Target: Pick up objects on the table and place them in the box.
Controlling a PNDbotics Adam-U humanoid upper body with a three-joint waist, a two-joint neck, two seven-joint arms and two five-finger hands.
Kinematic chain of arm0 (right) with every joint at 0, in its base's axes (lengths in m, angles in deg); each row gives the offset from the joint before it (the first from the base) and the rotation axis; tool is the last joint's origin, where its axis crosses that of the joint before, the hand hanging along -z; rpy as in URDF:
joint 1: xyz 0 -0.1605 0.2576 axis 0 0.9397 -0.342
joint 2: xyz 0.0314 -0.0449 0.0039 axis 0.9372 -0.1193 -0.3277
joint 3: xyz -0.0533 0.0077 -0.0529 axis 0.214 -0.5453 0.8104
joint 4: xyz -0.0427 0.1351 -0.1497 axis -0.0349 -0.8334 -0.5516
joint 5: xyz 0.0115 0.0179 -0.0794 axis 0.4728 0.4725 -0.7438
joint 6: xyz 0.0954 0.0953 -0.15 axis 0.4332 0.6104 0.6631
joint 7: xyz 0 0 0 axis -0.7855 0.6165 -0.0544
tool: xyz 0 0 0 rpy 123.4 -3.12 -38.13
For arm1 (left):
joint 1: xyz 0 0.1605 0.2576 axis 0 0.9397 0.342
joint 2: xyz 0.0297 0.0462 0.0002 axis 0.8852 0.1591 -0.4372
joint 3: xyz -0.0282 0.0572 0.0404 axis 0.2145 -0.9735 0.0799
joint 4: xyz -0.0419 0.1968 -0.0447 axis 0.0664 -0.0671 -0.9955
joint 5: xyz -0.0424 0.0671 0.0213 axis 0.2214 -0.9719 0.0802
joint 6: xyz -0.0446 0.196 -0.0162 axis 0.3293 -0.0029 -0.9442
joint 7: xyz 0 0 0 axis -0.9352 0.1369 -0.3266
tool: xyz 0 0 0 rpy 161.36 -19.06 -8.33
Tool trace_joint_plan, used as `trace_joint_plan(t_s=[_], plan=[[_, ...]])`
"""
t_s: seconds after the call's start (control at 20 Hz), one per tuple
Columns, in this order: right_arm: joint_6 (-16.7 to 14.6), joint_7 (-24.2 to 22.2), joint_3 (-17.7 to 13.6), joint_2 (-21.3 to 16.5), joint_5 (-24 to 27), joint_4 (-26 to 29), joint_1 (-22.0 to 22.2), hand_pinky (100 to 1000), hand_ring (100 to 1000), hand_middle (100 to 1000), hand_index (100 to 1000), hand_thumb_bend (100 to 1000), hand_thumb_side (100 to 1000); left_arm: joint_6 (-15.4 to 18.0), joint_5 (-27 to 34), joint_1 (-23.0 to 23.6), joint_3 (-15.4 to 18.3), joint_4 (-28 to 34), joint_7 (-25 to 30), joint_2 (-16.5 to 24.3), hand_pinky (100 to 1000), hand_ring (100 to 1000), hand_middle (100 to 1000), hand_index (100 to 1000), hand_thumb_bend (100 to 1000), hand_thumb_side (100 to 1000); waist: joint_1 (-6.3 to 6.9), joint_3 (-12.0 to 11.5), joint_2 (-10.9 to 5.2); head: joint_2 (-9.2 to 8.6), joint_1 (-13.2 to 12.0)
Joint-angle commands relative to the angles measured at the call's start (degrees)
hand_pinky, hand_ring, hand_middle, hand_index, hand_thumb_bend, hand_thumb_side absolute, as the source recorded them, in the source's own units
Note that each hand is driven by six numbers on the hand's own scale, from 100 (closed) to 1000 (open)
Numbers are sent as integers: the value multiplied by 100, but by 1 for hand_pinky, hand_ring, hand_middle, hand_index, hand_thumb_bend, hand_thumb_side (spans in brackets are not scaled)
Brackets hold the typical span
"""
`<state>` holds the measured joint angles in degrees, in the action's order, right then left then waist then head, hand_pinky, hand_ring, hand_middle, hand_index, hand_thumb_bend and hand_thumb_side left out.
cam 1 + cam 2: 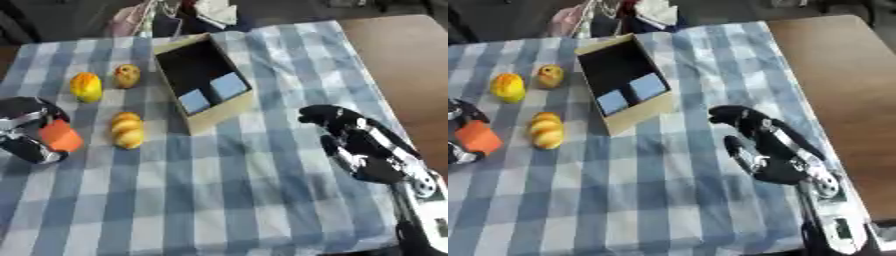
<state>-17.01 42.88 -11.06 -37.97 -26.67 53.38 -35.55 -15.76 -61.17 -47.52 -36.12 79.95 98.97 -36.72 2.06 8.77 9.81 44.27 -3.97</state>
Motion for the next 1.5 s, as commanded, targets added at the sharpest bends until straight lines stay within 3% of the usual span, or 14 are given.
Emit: trace_joint_plan(t_s=[0.05, 0.45, 0.75, 1.1, 1.5], plan=[[-4, 17, -7, -41, -17, 70, -64, 1000, 879, 862, 890, 100, 412, -27, -37, -106, 63, 118, -220, 152, 615, 547, 617, 779, 316, 146, -53, 0, -147, -15, 4], [5, 22, -3, -45, -24, 62, -54, 1000, 878, 862, 890, 100, 406, -10, 131, -297, 142, 663, -380, 335, 598, 523, 593, 765, 280, 145, -45, 10, -158, -15, 7], [14, 0, 27, -40, -24, 59, -40, 1000, 878, 862, 890, 100, 406, 96, 332, -910, -21, 1091, -235, 426, 606, 527, 597, 768, 291, 146, -20, 69, -171, -15, -23], [17, -30, 63, -12, -24, 68, -58, 1000, 878, 863, 890, 100, 403, 325, 182, -1944, -491, 748, 59, -74, 614, 533, 602, 772, 303, 142, -12, 242, -157, -15, -50], [21, -92, 137, 11, -5, 67, -109, 1000, 878, 863, 891, 100, 394, 585, -330, -2685, -843, 49, -200, -771, 624, 541, 610, 780, 328, 140, 0, 423, -108, -15, -145]])
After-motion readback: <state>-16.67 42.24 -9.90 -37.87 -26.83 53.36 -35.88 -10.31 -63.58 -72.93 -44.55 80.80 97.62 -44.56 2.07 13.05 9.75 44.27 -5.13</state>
